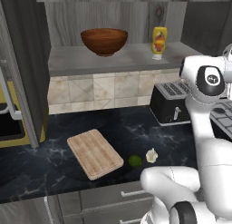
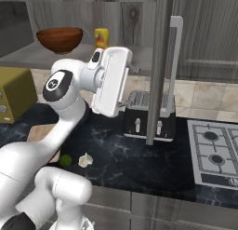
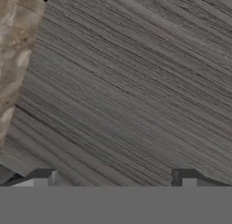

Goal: Open the cabinet. Place the bowl and condiment on the counter. Then place the lime and garlic on the cutting board.

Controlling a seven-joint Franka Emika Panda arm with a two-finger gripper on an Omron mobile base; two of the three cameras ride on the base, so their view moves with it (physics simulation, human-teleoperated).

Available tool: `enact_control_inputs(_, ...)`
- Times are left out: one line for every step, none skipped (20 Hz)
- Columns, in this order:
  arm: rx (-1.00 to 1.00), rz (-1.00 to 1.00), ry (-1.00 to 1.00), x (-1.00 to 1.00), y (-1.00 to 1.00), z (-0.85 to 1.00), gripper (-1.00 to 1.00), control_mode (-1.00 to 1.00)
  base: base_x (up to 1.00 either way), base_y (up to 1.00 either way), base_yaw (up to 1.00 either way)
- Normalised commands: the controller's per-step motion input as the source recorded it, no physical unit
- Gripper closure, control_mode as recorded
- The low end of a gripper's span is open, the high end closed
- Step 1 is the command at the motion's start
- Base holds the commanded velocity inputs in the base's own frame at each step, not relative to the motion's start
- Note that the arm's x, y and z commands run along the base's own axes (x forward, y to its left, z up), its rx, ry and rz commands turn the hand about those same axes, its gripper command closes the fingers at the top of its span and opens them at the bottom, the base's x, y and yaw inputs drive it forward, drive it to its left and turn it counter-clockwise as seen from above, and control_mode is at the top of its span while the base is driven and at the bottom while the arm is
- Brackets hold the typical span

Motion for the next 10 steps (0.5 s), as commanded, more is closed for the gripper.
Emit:
enact_control_inputs(0.0, -0.02, -0.12, -0.47, 0.76, 0.05, -1.0, -1.0, 0.0, 0.0, 0.0)
enact_control_inputs(0.01, 0.0, -0.16, -0.38, 0.83, 0.08, -1.0, -1.0, 0.0, 0.0, 0.0)
enact_control_inputs(0.03, 0.0, -0.19, -0.29, 0.84, 0.09, -1.0, -1.0, 0.0, 0.0, 0.0)
enact_control_inputs(0.06, 0.0, -0.21, -0.16, 0.89, 0.09, -1.0, -1.0, 0.0, 0.0, 0.0)
enact_control_inputs(0.07, 0.0, -0.22, -0.13, 0.89, 0.05, -1.0, -1.0, 0.0, 0.0, 0.0)
enact_control_inputs(0.11, 0.0, -0.23, -0.03, 0.91, 0.05, -1.0, -1.0, 0.0, 0.0, 0.0)
enact_control_inputs(0.14, 0.0, -0.23, 0.0, 0.86, 0.04, -1.0, -1.0, 0.0, 0.0, 0.0)
enact_control_inputs(0.17, 0.0, -0.23, 0.0, 0.85, 0.0, -1.0, -1.0, 0.0, 0.0, 0.0)
enact_control_inputs(0.2, 0.02, -0.23, 0.0, 0.8, 0.0, -1.0, -1.0, 0.0, 0.0, 0.0)
enact_control_inputs(0.25, 0.05, -0.2, 0.0, 0.7, 0.0, -1.0, -1.0, 0.0, 0.0, 0.0)
